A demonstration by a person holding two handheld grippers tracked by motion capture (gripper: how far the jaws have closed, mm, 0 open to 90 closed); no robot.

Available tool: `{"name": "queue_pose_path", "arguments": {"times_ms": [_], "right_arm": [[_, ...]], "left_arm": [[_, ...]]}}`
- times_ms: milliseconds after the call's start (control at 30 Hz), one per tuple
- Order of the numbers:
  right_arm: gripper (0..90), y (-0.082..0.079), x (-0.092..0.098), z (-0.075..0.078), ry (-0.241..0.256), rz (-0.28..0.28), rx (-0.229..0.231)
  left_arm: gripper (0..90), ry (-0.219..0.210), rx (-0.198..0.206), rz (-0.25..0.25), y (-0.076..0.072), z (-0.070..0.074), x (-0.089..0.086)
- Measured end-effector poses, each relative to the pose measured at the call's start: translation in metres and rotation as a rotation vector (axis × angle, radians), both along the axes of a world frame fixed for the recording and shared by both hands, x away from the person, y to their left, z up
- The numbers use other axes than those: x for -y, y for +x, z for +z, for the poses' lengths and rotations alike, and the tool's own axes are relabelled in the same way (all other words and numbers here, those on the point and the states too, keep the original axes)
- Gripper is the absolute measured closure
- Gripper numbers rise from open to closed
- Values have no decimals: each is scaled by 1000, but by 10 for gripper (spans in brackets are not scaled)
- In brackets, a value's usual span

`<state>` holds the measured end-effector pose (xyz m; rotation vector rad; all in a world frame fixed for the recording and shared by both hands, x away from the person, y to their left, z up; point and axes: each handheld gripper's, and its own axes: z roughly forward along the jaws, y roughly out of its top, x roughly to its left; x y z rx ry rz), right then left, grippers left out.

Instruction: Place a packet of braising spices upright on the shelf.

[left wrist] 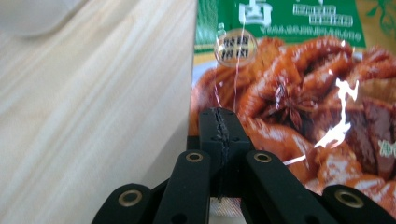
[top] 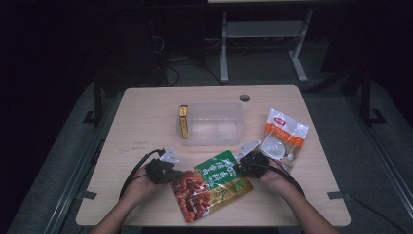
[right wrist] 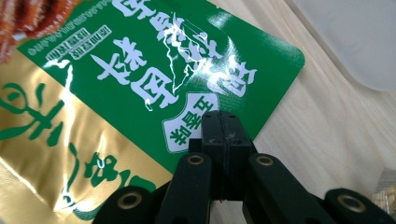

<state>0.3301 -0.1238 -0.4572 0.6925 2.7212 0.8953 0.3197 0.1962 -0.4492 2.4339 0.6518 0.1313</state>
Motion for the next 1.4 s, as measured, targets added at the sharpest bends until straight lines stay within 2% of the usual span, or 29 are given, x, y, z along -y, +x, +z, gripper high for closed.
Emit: {"name": "queue_pose_path", "arguments": {"times_ms": [100, 133, 167, 200, 233, 267, 300, 400, 533, 567, 600, 667, 733, 767, 867, 933, 1067, 1100, 1400], "right_arm": [[788, -6, 9, 7, 51, -22, -10], [743, -10, 13, 8, 88, -37, -21], [690, -14, 18, 10, 109, -52, -29], [631, -17, 23, 11, 118, -64, -29], [573, -22, 29, 12, 134, -73, -11], [524, -26, 33, 12, 149, -82, -9], [484, -29, 37, 12, 169, -98, -12], [366, -38, 46, 12, 209, -115, -25], [265, -49, 54, 11, 224, -125, -24], [254, -52, 56, 10, 225, -119, -22], [243, -55, 57, 9, 227, -124, -28], [233, -57, 58, 8, 219, -124, -32], [223, -55, 58, 6, 215, -118, -27], [222, -53, 58, 6, 214, -117, -26], [223, -51, 59, 5, 213, -119, -31], [223, -51, 60, 5, 216, -124, -34], [223, -51, 61, 5, 215, -125, -31], [223, -51, 61, 5, 216, -125, -31], [223, -51, 60, 4, 202, -116, -34]], "left_arm": [[856, -55, -7, 0, -2, 7, -2], [813, -50, -13, -20, -2, 10, -3], [770, -59, 0, -24, -3, 13, -3], [719, -80, -11, -21, -5, 15, -2], [635, -85, -13, -32, -6, 16, -1], [560, -111, -19, -28, -7, 15, 1], [482, -116, -16, -39, -8, 15, 3], [293, -105, -16, -74, -10, 12, 11], [193, -81, -26, -94, -8, 4, 22], [180, -57, -24, -112, -6, 3, 22], [170, -63, -23, -102, -6, 1, 25], [157, -49, -10, -106, -6, 0, 26], [149, -37, -3, -115, -5, -2, 27], [147, -41, -1, -104, -5, -4, 28], [147, -11, 3, -115, -5, -7, 29], [145, -33, -7, -105, -5, -9, 29], [146, -36, -12, -109, -4, -11, 27], [146, -57, -14, -99, -5, -13, 27], [131, -47, -4, -96, -5, -14, 26]]}}
